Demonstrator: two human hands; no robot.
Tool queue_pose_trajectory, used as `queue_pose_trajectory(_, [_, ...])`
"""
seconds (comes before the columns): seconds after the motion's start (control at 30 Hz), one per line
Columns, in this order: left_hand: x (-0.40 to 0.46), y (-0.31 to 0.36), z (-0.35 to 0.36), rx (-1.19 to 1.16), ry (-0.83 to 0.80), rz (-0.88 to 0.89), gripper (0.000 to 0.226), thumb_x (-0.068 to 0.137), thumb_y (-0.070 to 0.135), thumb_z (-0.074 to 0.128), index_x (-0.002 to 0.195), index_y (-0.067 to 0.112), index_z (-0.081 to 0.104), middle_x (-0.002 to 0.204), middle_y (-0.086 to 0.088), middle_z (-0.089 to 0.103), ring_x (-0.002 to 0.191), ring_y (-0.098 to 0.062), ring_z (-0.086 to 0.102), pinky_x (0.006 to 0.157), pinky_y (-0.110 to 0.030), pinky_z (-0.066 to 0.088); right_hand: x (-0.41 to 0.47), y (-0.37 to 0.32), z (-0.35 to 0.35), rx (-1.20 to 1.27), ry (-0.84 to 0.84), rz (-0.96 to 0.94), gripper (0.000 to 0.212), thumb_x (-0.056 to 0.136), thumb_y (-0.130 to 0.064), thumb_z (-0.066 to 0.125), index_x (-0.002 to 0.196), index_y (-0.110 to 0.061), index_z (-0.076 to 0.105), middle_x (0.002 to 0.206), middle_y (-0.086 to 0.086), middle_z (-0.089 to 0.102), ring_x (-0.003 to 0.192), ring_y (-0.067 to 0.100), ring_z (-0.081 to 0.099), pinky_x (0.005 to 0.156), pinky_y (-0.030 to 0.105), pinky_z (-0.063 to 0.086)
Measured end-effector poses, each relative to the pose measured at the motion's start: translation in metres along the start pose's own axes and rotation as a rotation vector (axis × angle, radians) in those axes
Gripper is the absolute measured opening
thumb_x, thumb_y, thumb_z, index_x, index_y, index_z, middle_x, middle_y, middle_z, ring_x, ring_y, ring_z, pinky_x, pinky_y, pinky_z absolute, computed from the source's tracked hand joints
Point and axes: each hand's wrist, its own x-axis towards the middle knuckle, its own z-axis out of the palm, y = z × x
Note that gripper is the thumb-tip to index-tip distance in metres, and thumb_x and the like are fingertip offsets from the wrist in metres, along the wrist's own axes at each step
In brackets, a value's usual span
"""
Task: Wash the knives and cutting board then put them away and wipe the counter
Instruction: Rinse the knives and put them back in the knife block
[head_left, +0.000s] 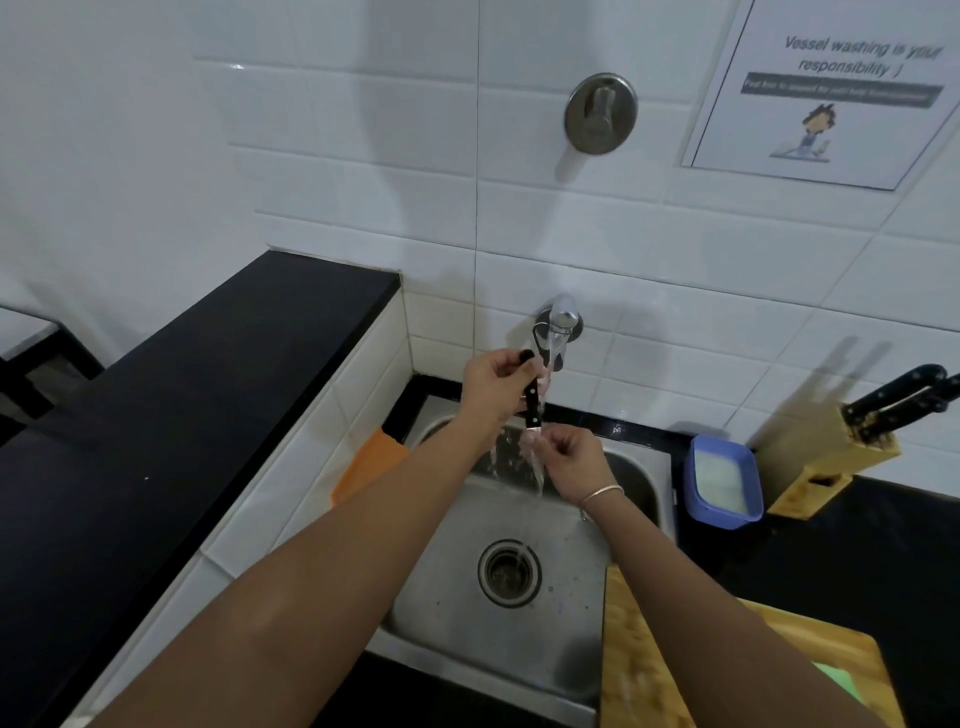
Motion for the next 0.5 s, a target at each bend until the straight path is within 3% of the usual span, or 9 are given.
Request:
queue_pose_trajectory(0.1, [0.004,-0.006,0.000,0.001,0.071,-0.025,0.006,0.095,0.011,0.071,0.089,0.009,0.072,0.081,-0.008,0.075,0.070,-0.023,0.069,0.085,-0.054,0.061,0.001,0.002,0.000,-0.025,-0.095,0.009,0.015,0.095,-0.008,0.067,0.080,-0.005,0.071,0.075,0.010,0.069,0.069,0.014,0.061,0.069,0.029,0.052])
queue_pose_trajectory(0.13, [0.004,-0.006,0.002,-0.010,0.078,-0.025,0.006,0.095,0.010,0.071,0.089,0.008,0.071,0.081,-0.009,0.075,0.068,-0.022,0.068,0.084,-0.053,0.061,0.001,0.002,-0.001,0.000,-0.102,0.019,0.011,0.095,-0.006,0.066,0.086,-0.005,0.073,0.079,0.010,0.071,0.073,0.011,0.063,0.072,0.027,0.053])
queue_pose_trajectory(0.2, [0.002,-0.001,0.005,-0.027,0.075,-0.013,0.011,0.096,0.008,0.069,0.085,0.009,0.069,0.075,-0.008,0.071,0.067,-0.023,0.066,0.075,-0.045,0.061,-0.003,-0.004,-0.001,0.040,-0.066,0.031,0.016,0.097,-0.010,0.064,0.086,-0.002,0.072,0.077,0.011,0.071,0.068,0.005,0.061,0.069,0.017,0.050])
queue_pose_trajectory(0.27, [-0.001,0.006,0.007,-0.053,0.069,0.001,0.015,0.098,0.006,0.066,0.082,0.008,0.066,0.073,-0.008,0.069,0.065,-0.022,0.064,0.065,-0.037,0.061,-0.006,-0.010,0.000,0.056,0.037,0.021,0.033,0.100,-0.023,0.060,0.080,0.002,0.066,0.073,0.020,0.066,0.062,0.009,0.057,0.064,0.019,0.047])
queue_pose_trajectory(0.37, [0.004,0.003,0.010,-0.095,0.157,-0.025,0.011,0.099,0.008,0.065,0.088,0.004,0.065,0.076,-0.010,0.070,0.059,-0.019,0.066,0.068,-0.040,0.063,-0.005,-0.013,0.003,0.113,0.122,0.048,0.036,0.103,-0.025,0.056,0.082,0.005,0.057,0.062,0.010,0.057,0.052,0.007,0.053,0.054,0.018,0.046])
queue_pose_trajectory(0.43, [0.007,-0.002,0.012,-0.129,0.223,-0.066,0.009,0.098,0.008,0.066,0.091,0.003,0.065,0.075,-0.010,0.070,0.057,-0.021,0.065,0.070,-0.044,0.061,-0.003,-0.012,0.006,0.100,0.093,0.057,0.024,0.101,-0.020,0.058,0.085,-0.001,0.059,0.062,0.002,0.059,0.052,0.007,0.054,0.057,0.019,0.047])
queue_pose_trajectory(0.5, [0.006,-0.003,0.014,-0.107,0.190,-0.051,0.011,0.097,0.008,0.068,0.087,0.006,0.066,0.071,-0.008,0.070,0.060,-0.024,0.064,0.064,-0.038,0.058,0.001,-0.009,0.009,0.078,0.057,0.076,0.011,0.097,-0.010,0.064,0.089,-0.002,0.061,0.067,0.001,0.058,0.058,0.008,0.053,0.064,0.022,0.049])
